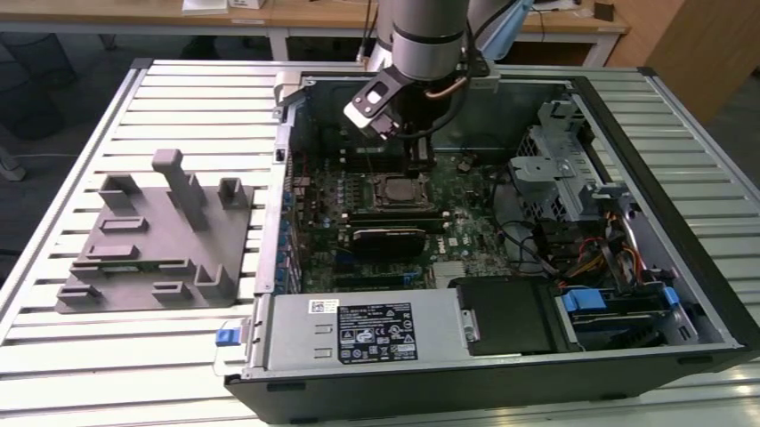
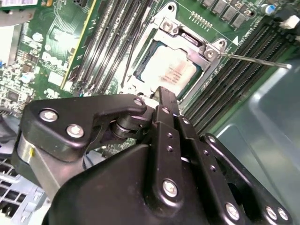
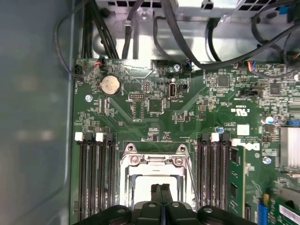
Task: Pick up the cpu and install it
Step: 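Install the first cpu locking lever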
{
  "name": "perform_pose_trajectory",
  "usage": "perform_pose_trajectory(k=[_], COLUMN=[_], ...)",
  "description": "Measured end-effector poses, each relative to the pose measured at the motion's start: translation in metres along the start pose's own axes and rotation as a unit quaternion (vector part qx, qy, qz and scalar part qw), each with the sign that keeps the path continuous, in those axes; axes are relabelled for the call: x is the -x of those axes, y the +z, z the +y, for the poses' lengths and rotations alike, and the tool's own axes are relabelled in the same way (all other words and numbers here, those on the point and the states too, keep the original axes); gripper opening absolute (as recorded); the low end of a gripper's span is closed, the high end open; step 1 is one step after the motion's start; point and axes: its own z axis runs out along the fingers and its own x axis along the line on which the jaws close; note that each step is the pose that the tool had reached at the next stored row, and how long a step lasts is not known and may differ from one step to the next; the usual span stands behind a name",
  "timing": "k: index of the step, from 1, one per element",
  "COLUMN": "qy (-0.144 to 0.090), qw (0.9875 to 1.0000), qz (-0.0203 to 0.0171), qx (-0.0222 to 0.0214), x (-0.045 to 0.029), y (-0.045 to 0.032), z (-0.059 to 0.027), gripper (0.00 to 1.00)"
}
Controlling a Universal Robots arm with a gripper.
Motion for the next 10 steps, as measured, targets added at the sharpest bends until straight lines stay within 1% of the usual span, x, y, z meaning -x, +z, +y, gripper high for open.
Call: perform_pose_trajectory(k=[3, 4, 10], qy=[0.000, 0.000, 0.000], qw=[1.0000, 1.0000, 1.0000], qz=[0.0000, 0.0000, 0.0000], qx=[0.0000, 0.0000, 0.0002], x=[0.0000, 0.0001, 0.0001], y=[-0.0076, -0.0088, -0.0089], z=[0.0003, 0.0003, 0.0003], gripper=[0.11, 0.11, 0.11])
